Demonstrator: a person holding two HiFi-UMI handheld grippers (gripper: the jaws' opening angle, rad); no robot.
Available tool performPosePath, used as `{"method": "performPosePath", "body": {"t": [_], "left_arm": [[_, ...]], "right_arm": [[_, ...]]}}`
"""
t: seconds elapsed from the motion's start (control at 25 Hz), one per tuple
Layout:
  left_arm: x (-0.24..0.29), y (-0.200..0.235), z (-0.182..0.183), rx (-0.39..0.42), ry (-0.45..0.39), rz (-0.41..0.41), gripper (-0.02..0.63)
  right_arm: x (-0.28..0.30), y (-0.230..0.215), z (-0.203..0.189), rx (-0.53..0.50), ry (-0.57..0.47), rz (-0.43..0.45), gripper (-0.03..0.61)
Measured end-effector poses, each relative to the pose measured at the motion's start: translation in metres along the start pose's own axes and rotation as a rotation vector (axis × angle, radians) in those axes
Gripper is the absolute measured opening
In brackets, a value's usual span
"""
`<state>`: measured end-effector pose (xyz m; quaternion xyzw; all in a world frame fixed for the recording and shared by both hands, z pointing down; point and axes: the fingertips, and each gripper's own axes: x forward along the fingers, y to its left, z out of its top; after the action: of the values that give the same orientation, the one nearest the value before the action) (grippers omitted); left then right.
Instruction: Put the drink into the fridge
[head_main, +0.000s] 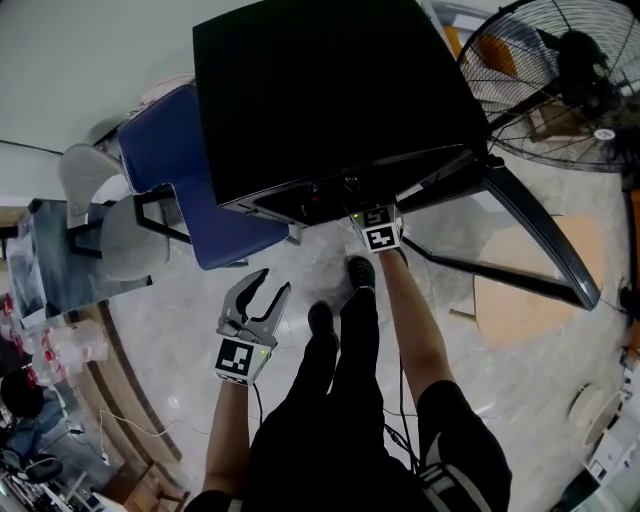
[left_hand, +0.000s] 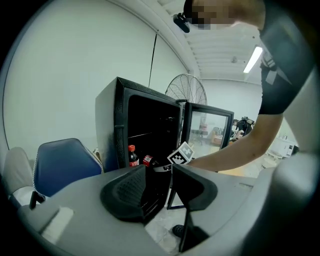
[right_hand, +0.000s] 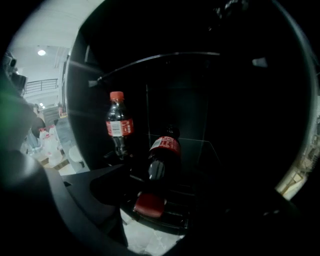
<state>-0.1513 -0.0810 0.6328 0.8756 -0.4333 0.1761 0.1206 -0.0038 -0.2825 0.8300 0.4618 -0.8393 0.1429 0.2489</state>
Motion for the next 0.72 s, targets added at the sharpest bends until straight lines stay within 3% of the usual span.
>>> {"method": "performPosePath", "body": {"t": [0.24,0.4,0.52,0.64,0.72], "left_arm": [[-0.013,-0.003,0.012,0.005,-0.034,-0.015,0.169],[-0.021,-0.009,0.004,0.012,0.009,-0.047,0.167],[-0.024,-0.020,0.006,0.011,0.001,-0.092,0.163],[-0.027,-0.029,0.002,0.009,-0.004,-0.117,0.146],[-0.026,-0.034,0.005,0.006,-0.009,-0.134,0.108]], "right_arm": [[-0.044,0.010,-0.006,0.028,-0.018,-0.004,0.357],[-0.077,0.016,-0.005,0.053,-0.029,-0.022,0.318],[-0.103,0.025,-0.001,0.071,-0.047,-0.015,0.240],[-0.133,0.031,0.004,0.055,-0.072,-0.017,0.048],[-0.152,0.034,0.007,0.047,-0.086,-0.011,0.003]]}}
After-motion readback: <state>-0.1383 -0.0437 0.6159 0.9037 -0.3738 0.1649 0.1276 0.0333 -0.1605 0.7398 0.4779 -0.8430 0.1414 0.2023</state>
